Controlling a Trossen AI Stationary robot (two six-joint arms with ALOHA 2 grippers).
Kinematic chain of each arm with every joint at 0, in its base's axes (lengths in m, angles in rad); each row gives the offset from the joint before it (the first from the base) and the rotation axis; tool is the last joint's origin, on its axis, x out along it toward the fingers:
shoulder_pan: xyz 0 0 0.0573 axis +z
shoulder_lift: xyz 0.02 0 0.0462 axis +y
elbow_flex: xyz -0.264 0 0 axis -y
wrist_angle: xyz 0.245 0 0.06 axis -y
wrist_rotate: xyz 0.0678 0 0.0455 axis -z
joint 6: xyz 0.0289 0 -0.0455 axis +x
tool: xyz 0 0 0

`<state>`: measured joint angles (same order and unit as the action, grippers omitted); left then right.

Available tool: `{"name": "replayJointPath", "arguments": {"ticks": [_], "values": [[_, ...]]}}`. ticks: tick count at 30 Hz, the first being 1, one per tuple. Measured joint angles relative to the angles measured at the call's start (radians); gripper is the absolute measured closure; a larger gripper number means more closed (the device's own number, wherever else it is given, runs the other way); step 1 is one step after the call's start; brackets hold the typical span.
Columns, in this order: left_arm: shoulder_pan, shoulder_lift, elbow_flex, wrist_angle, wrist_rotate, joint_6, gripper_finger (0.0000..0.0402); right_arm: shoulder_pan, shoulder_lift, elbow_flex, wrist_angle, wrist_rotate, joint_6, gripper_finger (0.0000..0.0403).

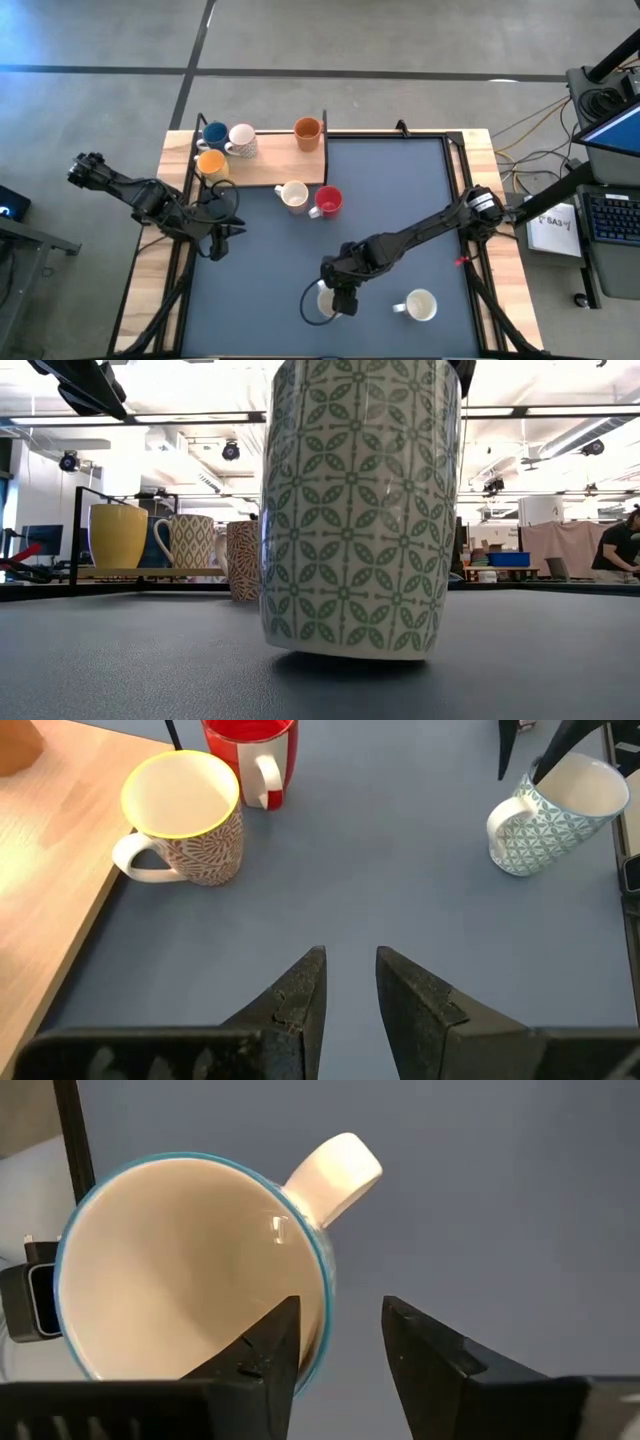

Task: Place coffee mugs
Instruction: Move the green patterned mug to the middle

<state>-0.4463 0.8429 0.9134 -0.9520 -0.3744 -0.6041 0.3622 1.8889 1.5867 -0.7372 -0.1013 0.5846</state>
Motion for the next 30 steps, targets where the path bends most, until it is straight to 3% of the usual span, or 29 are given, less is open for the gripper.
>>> {"name": "replayJointPath", "arguments": {"ticks": [9,19,30], "values": [[0.000,0.000,0.000,0.000,0.000,0.000,0.0329,-0.006,0.000,0.000,0.027,-0.005,-0.076,0.0385],[0.000,0.000,0.000,0.000,0.000,0.018,0.0329,-0.097,0.002,0.020,0.084,0.000,-0.191,0.0392],[0.000,0.000,0.000,0.000,0.000,0.019,0.0329,-0.295,0.002,0.026,0.162,0.001,-0.376,0.0391]]}}
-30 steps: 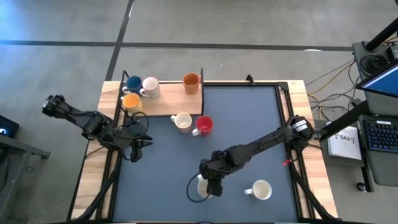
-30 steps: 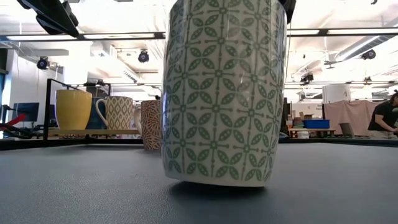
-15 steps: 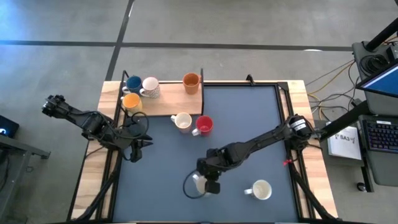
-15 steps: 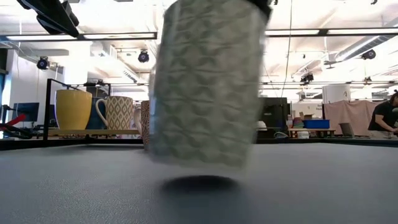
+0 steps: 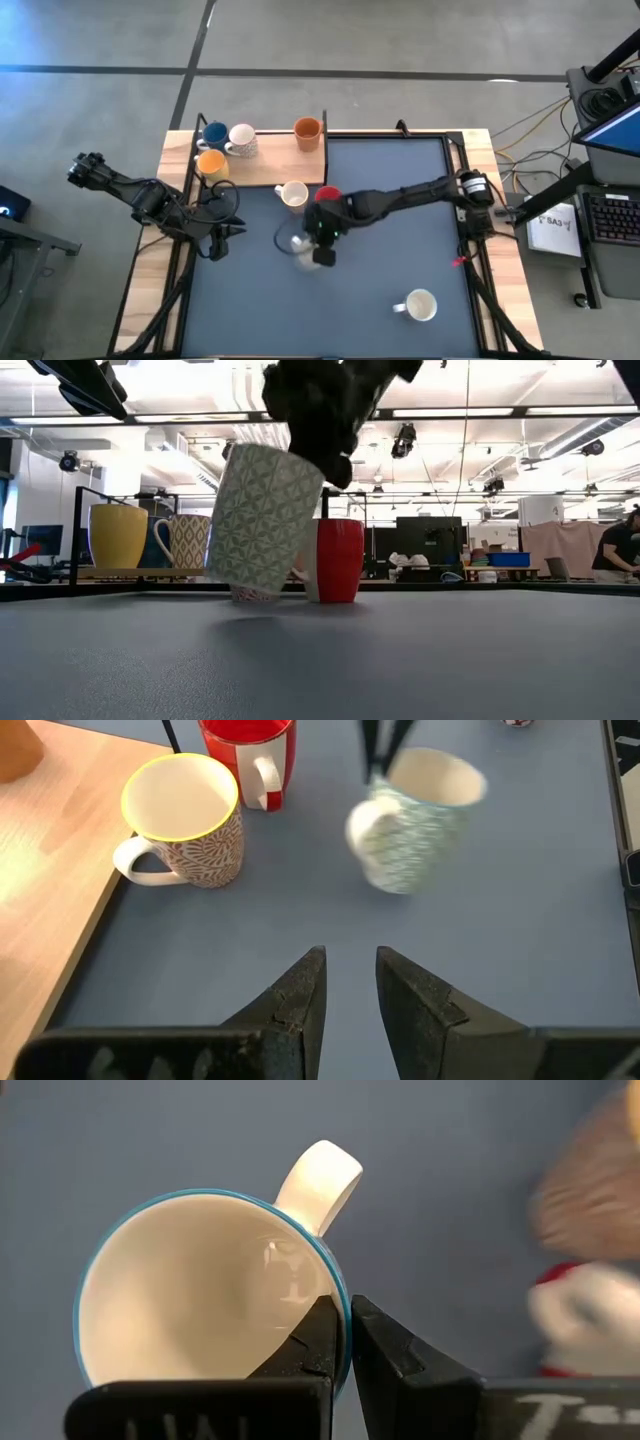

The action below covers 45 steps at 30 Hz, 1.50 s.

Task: Place coffee mugs
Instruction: Move the green patterned mug to the middle

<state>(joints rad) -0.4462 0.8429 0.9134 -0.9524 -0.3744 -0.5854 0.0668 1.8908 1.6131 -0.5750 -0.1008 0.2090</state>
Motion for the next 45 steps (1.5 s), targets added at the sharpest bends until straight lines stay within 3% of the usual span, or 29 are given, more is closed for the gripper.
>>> {"name": "replayJointPath", "arguments": {"ticks": [10,30,40,45], "values": [[0.000,0.000,0.000,-0.009,0.000,0.004,0.0329,-0.124,0.000,0.000,0.034,-0.001,-0.067,0.0391],[0.000,0.000,0.000,-0.039,0.000,0.000,0.0329,-0.146,0.068,0.042,0.049,-0.003,-0.162,0.0388],[0.000,0.000,0.000,-0.039,0.000,-0.004,0.0329,-0.147,0.068,0.068,0.055,-0.008,-0.160,0.0316],[0.000,0.000,0.000,-0.039,0.000,-0.008,0.0329,-0.146,0.040,0.068,-0.021,-0.011,-0.131,0.0301]]}}
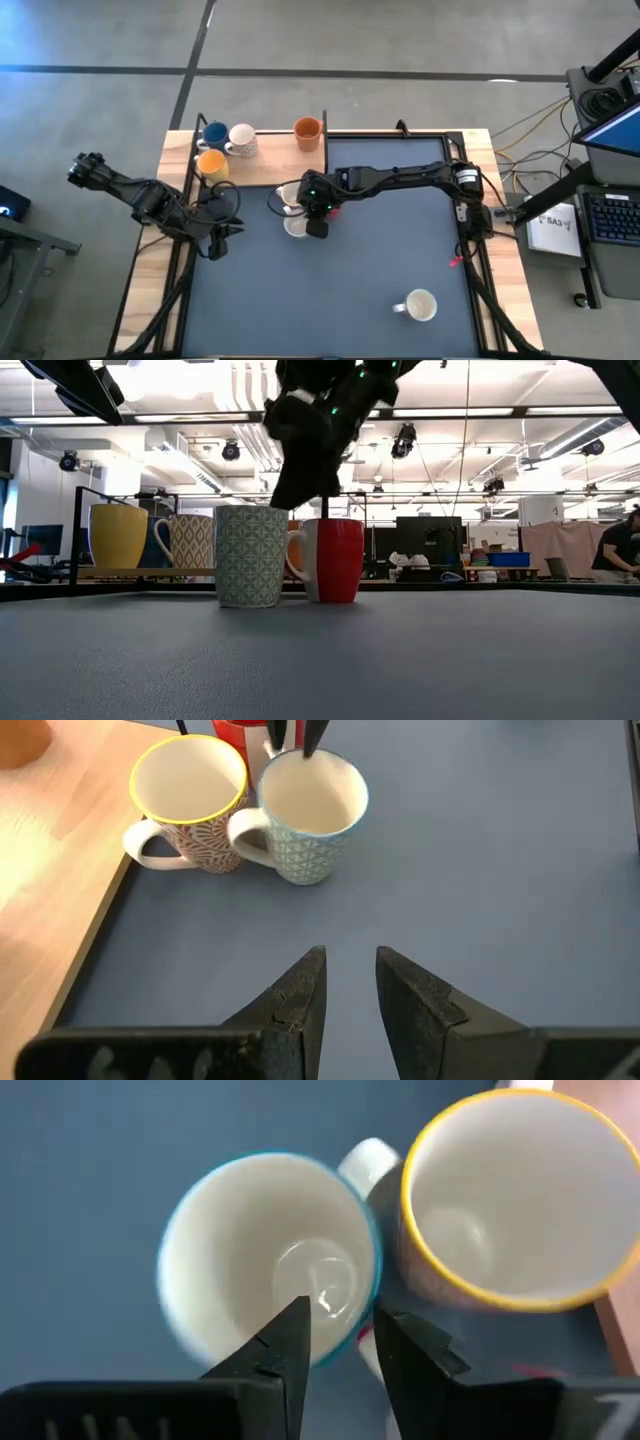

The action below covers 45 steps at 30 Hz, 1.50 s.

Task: Place coffee mugs
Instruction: Move the green patterned mug to the middle, then move the red patterned mug to the middle

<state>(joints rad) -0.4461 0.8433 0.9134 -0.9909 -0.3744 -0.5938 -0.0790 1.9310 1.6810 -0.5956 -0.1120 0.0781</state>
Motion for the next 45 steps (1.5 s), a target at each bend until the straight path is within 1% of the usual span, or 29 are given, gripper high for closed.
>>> {"name": "replayJointPath", "arguments": {"ticks": [4,7,10,15,23,29,32,35,38,42,45], "values": [[0.000,0.000,0.000,-0.001,0.000,0.000,0.0329,0.014,-0.053,0.000,-0.082,-0.008,0.045,0.0306],[0.000,0.000,0.000,-0.001,0.000,0.000,0.0329,0.043,-0.084,0.000,-0.148,-0.048,0.093,0.0313],[0.000,0.000,0.000,-0.001,0.000,0.000,0.0329,0.095,-0.114,0.000,-0.230,-0.064,0.152,0.0319],[0.000,0.000,0.000,-0.001,0.000,0.000,0.0329,0.217,-0.124,-0.001,-0.385,-0.064,0.282,0.0321],[0.000,0.000,0.000,0.000,0.000,-0.003,0.0329,0.402,-0.124,-0.001,-0.519,-0.046,0.598,0.0321],[0.000,0.000,-0.011,-0.001,0.000,-0.018,0.0329,0.520,-0.124,-0.001,-0.683,-0.045,0.823,0.0321],[0.000,0.000,-0.029,0.001,0.000,-0.031,0.0329,0.587,-0.124,-0.001,-0.688,-0.047,0.902,0.0317],[0.000,0.000,-0.058,0.003,0.002,-0.059,0.0329,0.660,-0.126,-0.001,-0.691,-0.053,0.926,0.0313],[0.000,-0.001,-0.087,0.006,0.011,-0.107,0.0329,0.727,-0.126,-0.001,-0.691,-0.053,0.982,0.0319],[0.000,-0.002,-0.111,0.042,0.026,-0.134,0.0329,0.798,-0.126,-0.001,-0.692,-0.053,1.075,0.0324],[0.000,-0.002,-0.113,0.084,0.026,-0.127,0.0329,0.835,-0.126,-0.001,-0.701,-0.049,1.128,0.0314]]}}
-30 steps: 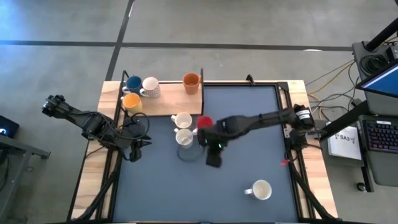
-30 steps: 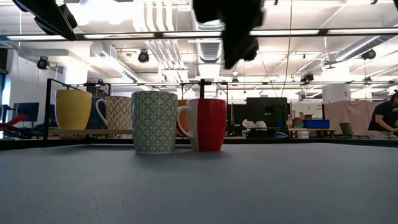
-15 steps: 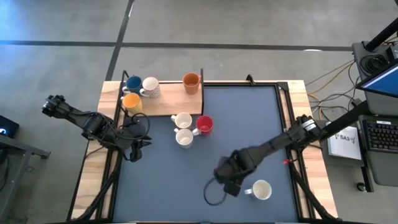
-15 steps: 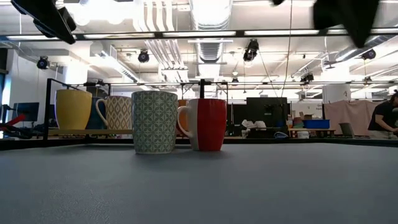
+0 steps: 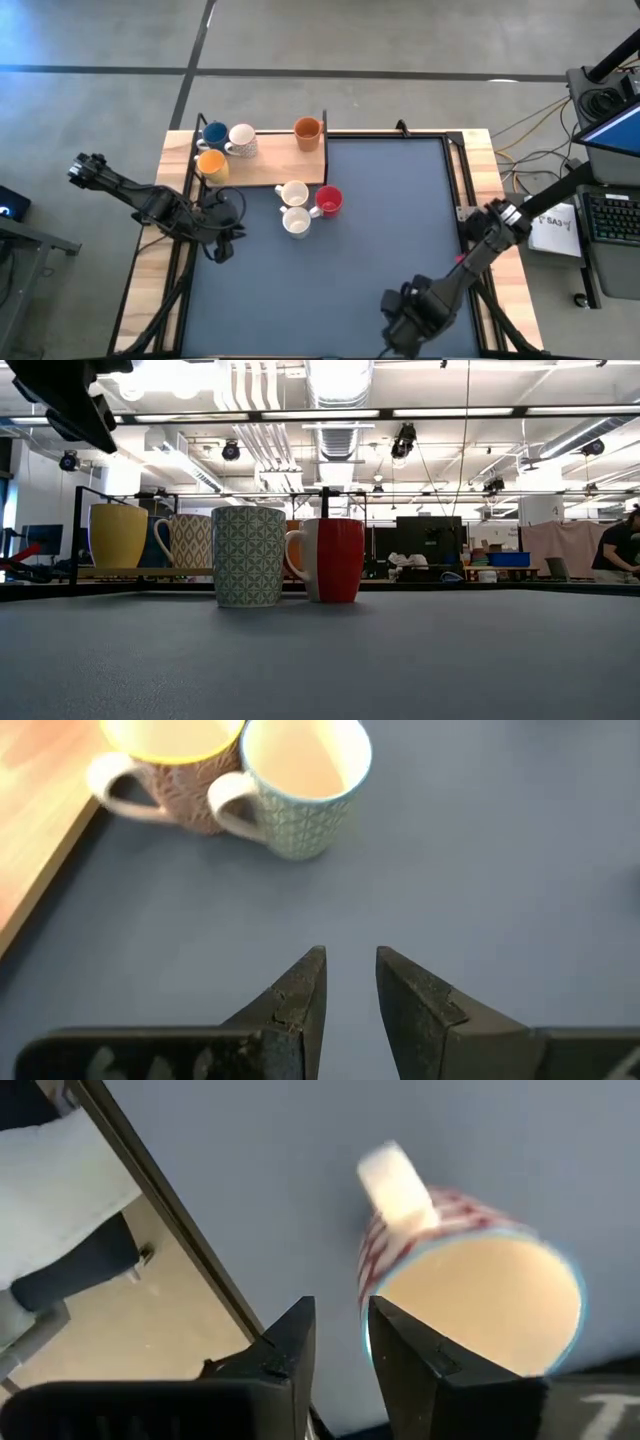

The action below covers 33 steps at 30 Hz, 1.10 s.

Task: Place coffee mugs
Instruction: Move the red patterned mug to the middle

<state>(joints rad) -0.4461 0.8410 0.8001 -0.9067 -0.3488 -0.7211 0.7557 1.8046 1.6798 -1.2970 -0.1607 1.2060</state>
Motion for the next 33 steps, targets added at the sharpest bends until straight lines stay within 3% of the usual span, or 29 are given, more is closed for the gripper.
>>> {"name": "replayJointPath", "arguments": {"ticks": [7,14,20,27,33], "values": [[0.000,-0.001,0.021,0.034,0.001,0.012,0.0329,0.023,0.005,-0.002,-0.028,0.004,0.006,0.0276],[0.000,-0.001,0.037,0.045,0.026,0.042,0.0329,0.023,0.008,-0.069,-0.030,-0.001,-0.026,0.0276],[0.000,0.000,0.037,0.083,0.031,0.084,0.0329,0.014,0.008,-0.105,-0.010,-0.005,-0.078,0.0308],[0.000,0.005,0.037,0.142,0.094,0.085,0.0329,-0.028,0.007,-0.157,0.042,-0.010,-0.181,0.0384],[0.000,0.006,0.037,0.149,0.106,0.091,0.0329,-0.113,0.005,-0.159,0.058,-0.021,-0.328,0.0390]]}}
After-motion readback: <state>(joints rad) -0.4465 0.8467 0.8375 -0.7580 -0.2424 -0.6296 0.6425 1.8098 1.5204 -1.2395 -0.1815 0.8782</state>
